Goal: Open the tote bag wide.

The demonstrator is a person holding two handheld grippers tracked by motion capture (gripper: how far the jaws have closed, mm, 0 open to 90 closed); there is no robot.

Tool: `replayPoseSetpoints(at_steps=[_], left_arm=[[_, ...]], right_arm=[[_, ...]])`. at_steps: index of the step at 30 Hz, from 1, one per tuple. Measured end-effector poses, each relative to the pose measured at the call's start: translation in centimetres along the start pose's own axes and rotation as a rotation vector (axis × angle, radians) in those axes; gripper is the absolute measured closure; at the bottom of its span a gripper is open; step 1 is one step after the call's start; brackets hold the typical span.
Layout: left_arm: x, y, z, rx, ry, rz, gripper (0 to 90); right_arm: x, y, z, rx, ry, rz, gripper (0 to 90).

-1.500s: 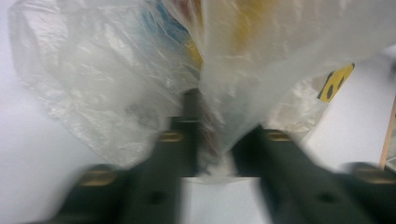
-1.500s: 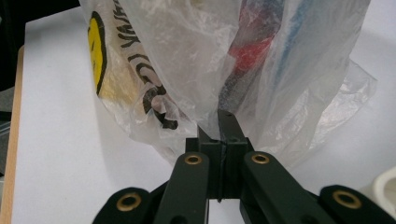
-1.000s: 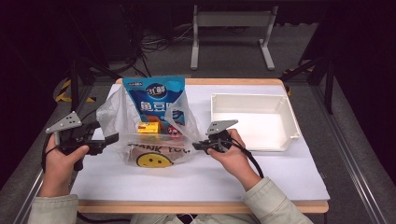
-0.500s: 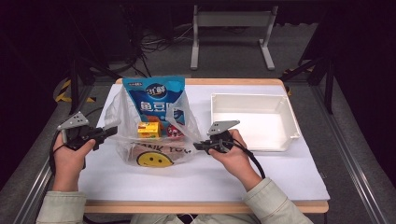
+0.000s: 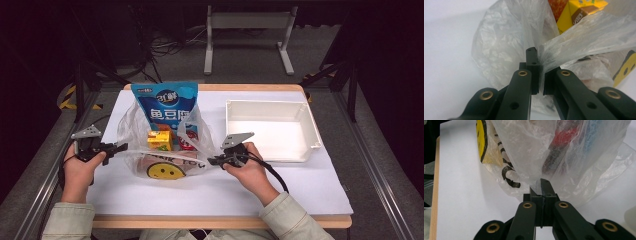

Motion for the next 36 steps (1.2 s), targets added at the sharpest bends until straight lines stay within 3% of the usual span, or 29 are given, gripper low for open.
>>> replayPoseSetpoints(at_steps=[13,17,18,19,22,23,24,25,26,29,36], left_arm=[[0.1,-1.1,1.3,0.127,-0.076,-0.037,85.5],[0.1,-1.2,1.2,0.127,-0.077,-0.048,83.9],[0.2,-1.1,1.1,0.125,-0.066,-0.034,81.6],[0.1,-1.1,1.0,0.119,-0.062,-0.032,77.2],[0.0,-0.8,0.6,0.089,-0.044,-0.040,49.0],[0.0,-0.7,0.3,0.069,-0.050,-0.048,49.0],[0.1,-0.6,0.1,0.045,-0.053,-0.046,31.4],[0.1,-0.5,-0.1,0.031,-0.059,-0.057,31.4],[0.0,-0.3,-0.5,0.003,-0.064,-0.060,25.1],[-0.4,0.3,-1.2,-0.038,-0.048,-0.017,15.1],[-2.3,2.2,-3.2,-0.163,0.025,0.052,11.4]], right_arm=[[0.2,-1.2,0.4,0.033,0.051,0.034,90.0],[0.4,-1.2,0.6,0.044,0.061,0.036,89.9],[0.5,-1.2,0.6,0.046,0.061,0.035,89.9],[0.5,-1.2,0.6,0.046,0.063,0.031,89.9],[0.5,-1.2,0.6,0.054,0.062,0.031,89.9],[0.5,-1.2,0.6,0.054,0.062,0.031,89.9],[0.5,-1.2,0.7,0.058,0.060,0.029,89.9],[0.5,-1.2,0.7,0.058,0.060,0.029,89.9],[0.5,-1.2,0.7,0.059,0.061,0.027,89.9],[0.5,-1.2,0.7,0.058,0.061,0.024,89.7],[0.5,-1.2,0.7,0.056,0.060,0.023,89.6]])
Point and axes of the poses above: each handheld gripper's, and its own axes: z roughly forward along the jaws, y roughly out of its top, x roughly to its left, the point moved 1 cm from there along z, roughly forward along the jaws, and after that the axes turned 4 degrees about y, right-handed, at the moved point
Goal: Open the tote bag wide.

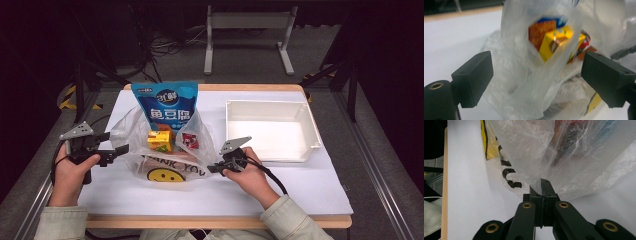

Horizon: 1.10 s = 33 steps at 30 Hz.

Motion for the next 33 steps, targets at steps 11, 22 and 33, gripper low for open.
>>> replayPoseSetpoints(at_steps=[11,22,33], left_arm=[[-1.4,2.0,-1.3,-0.167,0.056,0.035,22.7],[-0.7,0.8,0.0,-0.045,0.062,0.073,83.9],[1.6,-2.0,2.2,0.059,0.052,-0.001,89.1]], right_arm=[[0.1,0.0,0.0,-0.002,-0.003,0.000,89.0],[0.1,0.0,-0.1,-0.003,-0.002,-0.005,89.0],[0.0,-0.1,0.0,0.011,-0.001,0.005,89.4]])
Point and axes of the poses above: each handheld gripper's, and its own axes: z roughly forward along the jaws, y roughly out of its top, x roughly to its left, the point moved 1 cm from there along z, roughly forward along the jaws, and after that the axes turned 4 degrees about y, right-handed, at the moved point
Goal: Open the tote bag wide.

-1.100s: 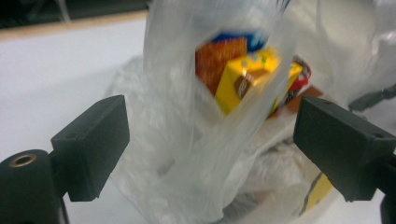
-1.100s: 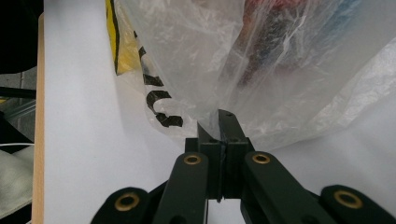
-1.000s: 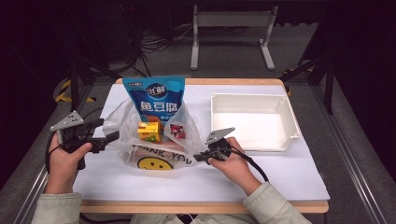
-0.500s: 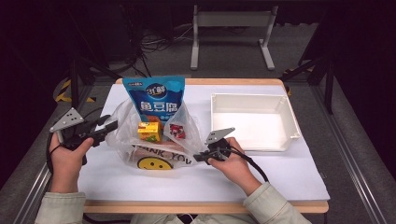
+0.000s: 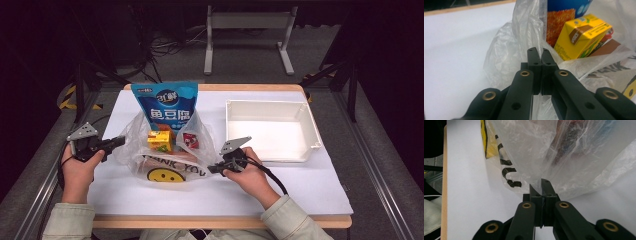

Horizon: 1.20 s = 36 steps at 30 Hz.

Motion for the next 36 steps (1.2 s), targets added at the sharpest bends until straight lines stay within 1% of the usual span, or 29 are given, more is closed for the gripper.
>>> replayPoseSetpoints(at_steps=[1,4,6,12,13,14,18,19,23,24,26,28,29,30,31,32,33,34,36], left_arm=[[0.0,-0.1,0.2,0.016,-0.002,-0.005,89.2],[0.2,-0.5,0.7,0.041,-0.002,-0.005,89.2],[0.2,-0.7,1.1,0.058,-0.007,-0.020,89.3],[0.8,-1.8,2.2,0.136,0.007,-0.052,89.5],[0.8,-1.8,2.3,0.147,0.006,-0.054,89.5],[0.9,-2.0,2.4,0.167,0.015,-0.054,89.5],[1.0,-2.3,2.9,0.207,0.024,-0.057,89.4],[1.0,-2.4,3.0,0.210,0.022,-0.068,89.5],[1.0,-2.5,3.0,0.205,0.020,-0.072,89.5],[1.1,-2.4,2.9,0.203,0.020,-0.061,89.5],[1.0,-2.3,2.8,0.186,0.013,-0.057,89.5],[1.0,-2.2,2.7,0.180,0.009,-0.052,89.5],[1.0,-2.2,2.6,0.167,0.005,-0.040,89.4],[1.0,-2.2,2.6,0.167,0.005,-0.040,89.4],[1.0,-2.2,2.6,0.157,-0.001,-0.044,89.4],[1.0,-2.1,2.5,0.148,-0.002,-0.040,89.4],[1.1,-2.1,2.3,0.137,-0.007,-0.041,89.5],[1.1,-2.1,2.3,0.137,-0.007,-0.041,89.5],[1.1,-2.0,2.2,0.119,-0.016,-0.044,89.5]], right_arm=[[0.0,0.0,0.0,0.002,0.001,0.001,89.3],[-0.1,-0.1,0.1,0.008,0.004,0.004,89.3],[-0.1,-0.1,0.1,0.012,0.006,0.005,89.2],[-0.1,-0.1,0.1,0.021,0.011,0.009,89.2],[-0.1,-0.1,0.2,0.025,0.012,0.011,89.2],[-0.1,-0.2,0.2,0.027,0.013,0.013,89.2],[-0.1,-0.2,0.3,0.037,0.020,0.015,89.3],[-0.1,-0.2,0.3,0.041,0.021,0.015,89.3],[-0.1,-0.2,0.2,0.040,0.020,0.018,88.5],[-0.1,-0.2,0.1,0.040,0.019,0.017,88.2],[0.0,0.0,-0.1,0.033,0.016,0.011,87.1],[0.1,0.1,-0.3,0.031,0.016,0.011,86.2],[0.2,0.3,-0.6,0.023,0.016,0.006,82.5],[0.3,0.4,-0.7,0.018,0.013,0.005,79.9],[0.3,0.4,-0.7,0.018,0.013,0.005,79.9],[0.4,0.6,-1.0,0.006,0.006,0.000,72.4],[0.5,0.7,-1.2,0.002,0.005,-0.001,68.4],[0.5,0.7,-1.2,0.002,0.005,-0.001,68.4],[0.9,1.2,-1.7,-0.010,0.000,-0.008,55.3]])
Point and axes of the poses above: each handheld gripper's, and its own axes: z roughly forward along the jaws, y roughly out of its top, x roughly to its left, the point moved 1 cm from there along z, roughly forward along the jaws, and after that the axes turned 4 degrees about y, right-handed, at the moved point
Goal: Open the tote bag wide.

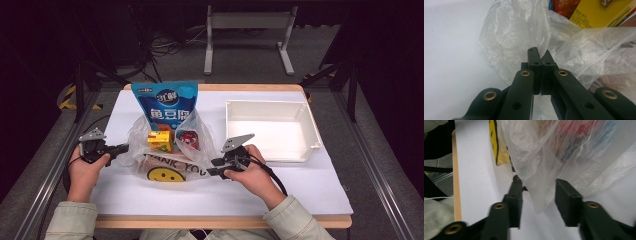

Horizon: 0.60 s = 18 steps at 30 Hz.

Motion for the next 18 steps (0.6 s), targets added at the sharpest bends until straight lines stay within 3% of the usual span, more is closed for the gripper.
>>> replayPoseSetpoints(at_steps=[11,18], left_arm=[[-0.1,0.2,-0.4,-0.029,-0.016,-0.012,89.5],[-0.2,0.3,-0.6,-0.042,-0.020,-0.012,89.4]], right_arm=[[1.3,2.9,-3.1,-0.157,-0.039,-0.036,29.1],[0.9,5.2,-3.8,-0.259,-0.085,-0.043,22.1]])
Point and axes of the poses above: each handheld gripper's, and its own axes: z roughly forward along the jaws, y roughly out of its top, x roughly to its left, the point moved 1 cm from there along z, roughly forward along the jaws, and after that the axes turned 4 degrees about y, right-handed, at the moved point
